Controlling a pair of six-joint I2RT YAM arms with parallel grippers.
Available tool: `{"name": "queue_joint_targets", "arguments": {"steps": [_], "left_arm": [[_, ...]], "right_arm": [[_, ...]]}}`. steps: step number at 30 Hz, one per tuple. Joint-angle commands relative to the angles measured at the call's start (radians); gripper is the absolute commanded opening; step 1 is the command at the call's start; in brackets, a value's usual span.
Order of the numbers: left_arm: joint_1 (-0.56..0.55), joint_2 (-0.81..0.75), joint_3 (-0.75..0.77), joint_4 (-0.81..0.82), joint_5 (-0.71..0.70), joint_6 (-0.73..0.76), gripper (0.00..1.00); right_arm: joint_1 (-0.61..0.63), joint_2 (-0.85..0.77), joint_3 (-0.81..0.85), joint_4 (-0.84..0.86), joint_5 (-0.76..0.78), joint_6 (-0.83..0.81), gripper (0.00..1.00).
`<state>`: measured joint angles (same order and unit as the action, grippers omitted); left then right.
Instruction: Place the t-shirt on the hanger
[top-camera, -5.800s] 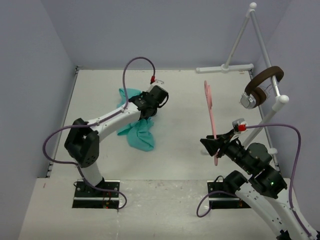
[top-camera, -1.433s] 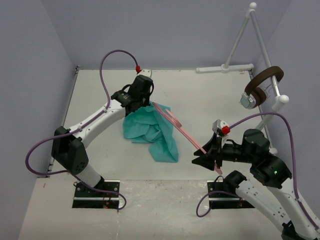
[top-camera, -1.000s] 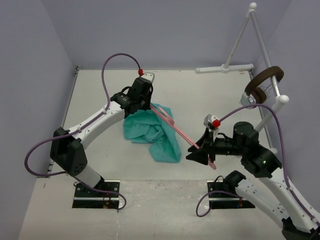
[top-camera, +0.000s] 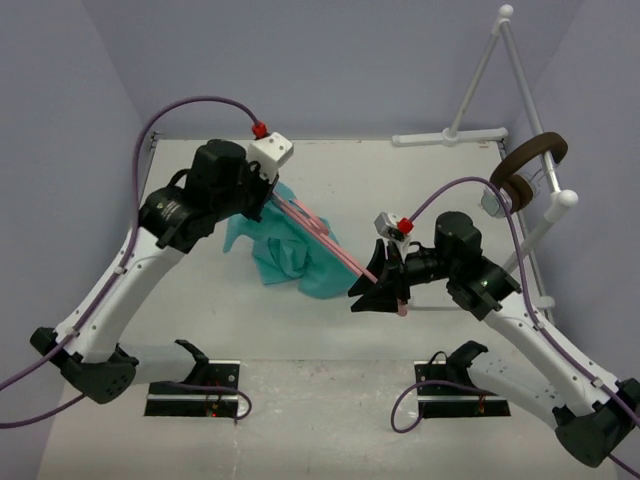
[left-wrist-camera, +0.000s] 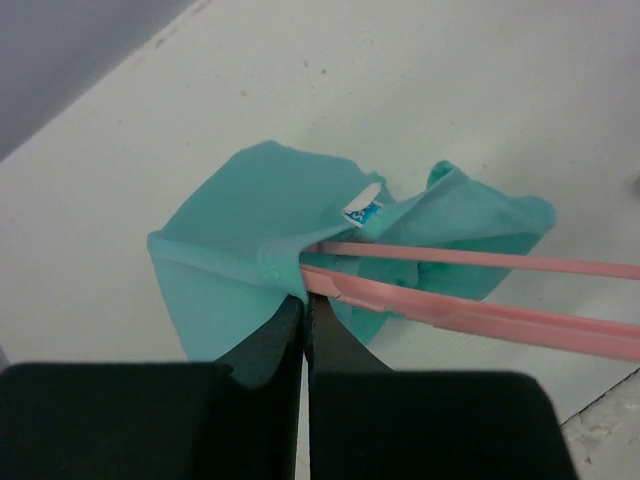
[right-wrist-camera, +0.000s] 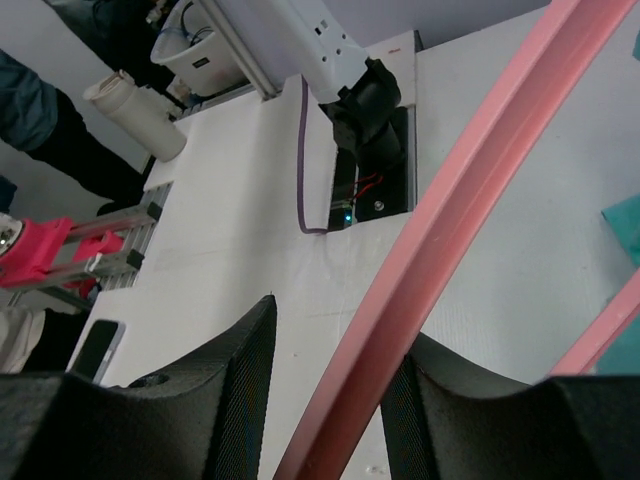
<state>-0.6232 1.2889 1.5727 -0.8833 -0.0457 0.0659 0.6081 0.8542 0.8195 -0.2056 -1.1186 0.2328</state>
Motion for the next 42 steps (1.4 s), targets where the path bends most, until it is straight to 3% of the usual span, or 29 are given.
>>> {"name": "queue_joint_targets", "arguments": {"steps": [1, 3, 6, 11, 13, 15, 17, 20, 23, 26, 29, 31, 36, 39, 42], "left_arm": [[-0.007, -0.106, 0.052, 0.006, -0.171, 0.082, 0.00], [-0.007, -0.136, 0.037, 0.042, -0.277, 0.116, 0.00], [-0.006, -0.154, 0.028, 0.102, -0.290, 0.181, 0.00], [-0.006, -0.089, 0.089, 0.160, -0.025, 0.266, 0.00], [-0.010, -0.013, 0.142, 0.128, 0.179, 0.299, 0.00], [-0.029, 0.039, 0.187, 0.093, 0.287, 0.314, 0.00], [-0.062, 0.059, 0.197, 0.070, 0.420, 0.334, 0.00], [-0.134, 0.063, 0.192, 0.048, 0.584, 0.396, 0.00], [-0.223, 0.050, 0.193, 0.040, 0.440, 0.389, 0.00], [-0.231, 0.015, 0.172, 0.113, 0.144, 0.308, 0.00], [-0.231, 0.003, 0.143, 0.174, -0.075, 0.299, 0.00], [-0.231, 0.002, 0.116, 0.226, -0.134, 0.320, 0.00], [-0.216, 0.021, 0.055, 0.337, -0.132, 0.350, 0.00], [-0.128, 0.068, 0.052, 0.372, 0.017, 0.299, 0.00], [-0.060, 0.106, 0.041, 0.396, 0.101, 0.273, 0.00]], "right_arm": [[0.016, 0.068, 0.081, -0.011, -0.050, -0.087, 0.00], [0.019, 0.083, 0.103, -0.132, -0.012, -0.144, 0.00], [0.052, 0.098, 0.103, -0.234, -0.136, -0.307, 0.00], [0.159, -0.034, 0.029, -0.154, -0.224, -0.291, 0.00], [0.159, -0.111, 0.004, -0.143, -0.115, -0.266, 0.00], [0.158, -0.143, -0.003, -0.127, 0.018, -0.198, 0.00], [0.147, -0.169, -0.022, -0.088, 0.260, -0.118, 0.00], [0.081, -0.160, -0.042, -0.049, 0.387, 0.013, 0.00], [-0.055, -0.121, -0.059, -0.047, 0.423, 0.147, 0.00], [-0.073, -0.141, -0.106, -0.027, 0.442, 0.180, 0.00], [-0.070, -0.201, -0.163, 0.010, 0.320, 0.200, 0.00], [-0.063, -0.253, -0.191, 0.015, 0.226, 0.214, 0.00], [-0.039, -0.394, -0.191, -0.058, 0.173, 0.239, 0.00], [-0.039, -0.500, -0.131, -0.190, 0.410, 0.215, 0.00], [-0.040, -0.509, -0.103, -0.286, 0.460, 0.182, 0.00]]}}
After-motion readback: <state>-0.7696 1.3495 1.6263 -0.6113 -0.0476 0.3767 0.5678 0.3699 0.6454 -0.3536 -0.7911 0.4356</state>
